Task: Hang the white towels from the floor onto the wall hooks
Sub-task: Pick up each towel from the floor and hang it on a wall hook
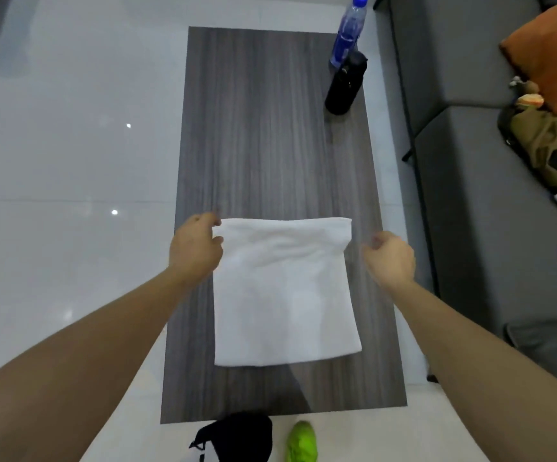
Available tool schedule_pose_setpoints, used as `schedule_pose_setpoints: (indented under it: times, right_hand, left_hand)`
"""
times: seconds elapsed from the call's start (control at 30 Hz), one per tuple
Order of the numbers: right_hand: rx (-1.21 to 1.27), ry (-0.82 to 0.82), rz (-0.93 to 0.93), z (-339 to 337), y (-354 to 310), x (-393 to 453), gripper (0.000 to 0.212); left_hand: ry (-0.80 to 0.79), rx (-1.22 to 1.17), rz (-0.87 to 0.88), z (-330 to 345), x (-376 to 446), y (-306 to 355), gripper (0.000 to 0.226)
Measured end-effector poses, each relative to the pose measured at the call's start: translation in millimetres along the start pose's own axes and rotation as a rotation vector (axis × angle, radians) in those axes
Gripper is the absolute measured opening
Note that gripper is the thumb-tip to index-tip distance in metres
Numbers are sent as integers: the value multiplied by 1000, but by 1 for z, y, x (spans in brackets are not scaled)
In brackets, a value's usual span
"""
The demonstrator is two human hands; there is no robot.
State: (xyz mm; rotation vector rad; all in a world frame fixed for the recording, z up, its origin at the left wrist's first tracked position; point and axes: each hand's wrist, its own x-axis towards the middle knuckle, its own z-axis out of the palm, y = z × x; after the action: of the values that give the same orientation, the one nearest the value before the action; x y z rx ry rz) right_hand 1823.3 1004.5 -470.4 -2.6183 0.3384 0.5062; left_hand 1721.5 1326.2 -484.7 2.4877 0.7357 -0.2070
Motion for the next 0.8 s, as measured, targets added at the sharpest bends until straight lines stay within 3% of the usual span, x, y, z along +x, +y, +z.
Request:
schedule_pose_setpoints:
  times: [0.23, 0.4, 0.53, 0.7, 0.8]
  right_hand:
    - [-55, -285, 215, 68, 91, -27, 35]
    - [-51, -398, 263, 109, 156, -46, 31]
    - [267, -442, 346, 125, 182, -54, 40]
    - [583, -408, 486, 121, 193, -63, 26]
    - [922, -417, 644, 113, 195, -66, 25]
  left_hand:
    - [-326, -18, -246, 80, -63, -70, 35]
    - [-422, -105, -470, 137, -127, -111, 43]
    - [-374, -263, -563, 170, -164, -121, 49]
    - [-216, -349, -670, 175, -183, -116, 29]
    - [-45, -961, -936, 165, -188, -109, 12]
